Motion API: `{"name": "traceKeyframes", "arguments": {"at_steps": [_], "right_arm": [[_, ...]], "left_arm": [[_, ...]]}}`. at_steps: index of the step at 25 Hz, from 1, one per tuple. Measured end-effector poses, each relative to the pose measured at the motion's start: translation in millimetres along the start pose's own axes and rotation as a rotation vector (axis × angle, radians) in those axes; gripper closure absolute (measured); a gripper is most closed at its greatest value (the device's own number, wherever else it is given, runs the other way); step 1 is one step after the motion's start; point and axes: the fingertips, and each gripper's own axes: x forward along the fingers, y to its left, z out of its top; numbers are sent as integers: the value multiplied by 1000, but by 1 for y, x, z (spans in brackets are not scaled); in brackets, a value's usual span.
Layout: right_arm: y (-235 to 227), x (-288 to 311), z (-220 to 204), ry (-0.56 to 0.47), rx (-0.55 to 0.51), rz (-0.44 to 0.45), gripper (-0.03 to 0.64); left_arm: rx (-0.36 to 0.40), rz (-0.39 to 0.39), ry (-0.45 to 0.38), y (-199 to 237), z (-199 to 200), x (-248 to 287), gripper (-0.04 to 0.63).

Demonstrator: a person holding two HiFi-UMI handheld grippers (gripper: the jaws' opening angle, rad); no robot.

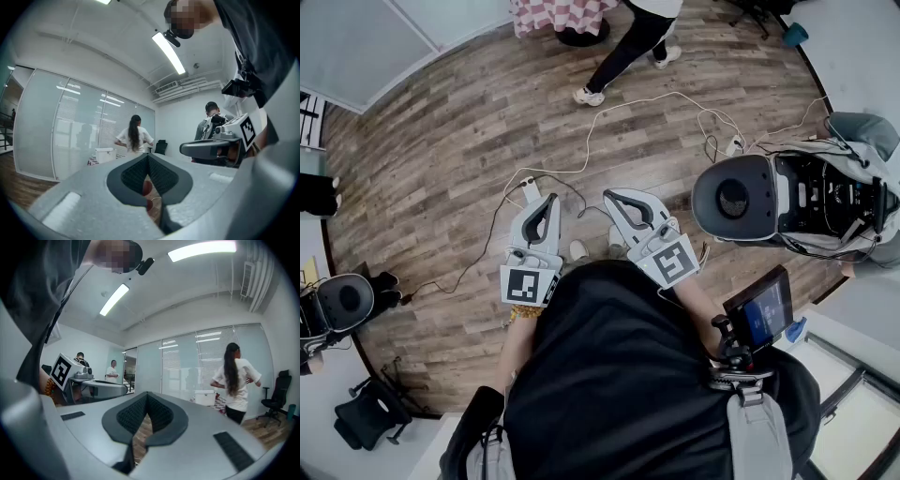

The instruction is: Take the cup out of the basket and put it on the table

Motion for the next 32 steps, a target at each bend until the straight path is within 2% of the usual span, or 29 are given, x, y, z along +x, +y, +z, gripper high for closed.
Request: {"name": "traceKeyframes", "arguments": {"at_steps": [8, 13, 18, 21, 24, 29, 32], "right_arm": [[17, 43, 8, 1, 60, -2, 607], [32, 71, 3, -5, 63, 45, 607], [14, 84, -7, 25, 54, -59, 607], [-1, 92, -8, 4, 38, -77, 607], [-17, 113, -8, -23, 61, -20, 607], [-73, 147, -8, -122, 251, 112, 607], [-110, 174, -1, -155, 291, 191, 607]], "left_arm": [[27, 34, 3, 59, 10, -24, 597], [27, -3, -16, 88, 5, -32, 597], [23, -34, -13, 98, -10, -26, 597], [22, -49, 16, 102, -20, -10, 597], [25, -35, 38, 116, -26, 16, 597], [35, 6, 39, 138, -27, 77, 597], [39, 9, 52, 152, -18, 124, 597]]}}
